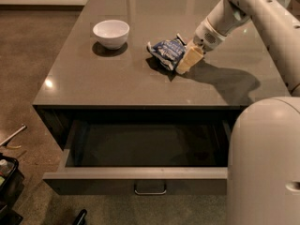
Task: Place blue chip bag into top drawer
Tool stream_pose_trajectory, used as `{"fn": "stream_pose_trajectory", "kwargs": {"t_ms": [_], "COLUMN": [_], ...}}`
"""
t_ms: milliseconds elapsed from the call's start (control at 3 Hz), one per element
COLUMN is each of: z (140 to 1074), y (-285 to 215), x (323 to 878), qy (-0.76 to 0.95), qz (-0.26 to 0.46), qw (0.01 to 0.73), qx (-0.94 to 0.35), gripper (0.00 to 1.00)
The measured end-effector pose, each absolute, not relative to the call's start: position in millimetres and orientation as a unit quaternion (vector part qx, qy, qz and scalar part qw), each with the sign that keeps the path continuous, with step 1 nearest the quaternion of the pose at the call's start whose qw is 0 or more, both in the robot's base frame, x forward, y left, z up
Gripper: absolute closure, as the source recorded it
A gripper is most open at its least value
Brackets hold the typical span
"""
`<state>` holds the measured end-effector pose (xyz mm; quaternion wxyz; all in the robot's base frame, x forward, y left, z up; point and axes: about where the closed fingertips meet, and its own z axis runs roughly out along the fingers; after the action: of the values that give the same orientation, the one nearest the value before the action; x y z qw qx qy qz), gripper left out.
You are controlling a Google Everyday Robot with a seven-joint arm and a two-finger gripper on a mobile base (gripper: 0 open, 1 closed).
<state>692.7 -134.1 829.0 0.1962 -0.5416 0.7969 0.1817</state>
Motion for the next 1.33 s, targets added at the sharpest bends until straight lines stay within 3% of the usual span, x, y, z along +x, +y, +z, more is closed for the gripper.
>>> {"fn": "stream_pose_trajectory", "kwargs": {"t_ms": [667, 1000, 1333], "z": [829.0, 829.0, 829.3], "y": [-134.1, -134.1, -134.1], "x": [692.7, 692.7, 692.7], "qy": [0.797, 0.797, 0.797], "qz": [0.182, 0.182, 0.182], "qw": [0.196, 0.196, 0.196], "qx": [-0.542, -0.542, -0.542], "gripper": [0.89, 1.00, 1.00]}}
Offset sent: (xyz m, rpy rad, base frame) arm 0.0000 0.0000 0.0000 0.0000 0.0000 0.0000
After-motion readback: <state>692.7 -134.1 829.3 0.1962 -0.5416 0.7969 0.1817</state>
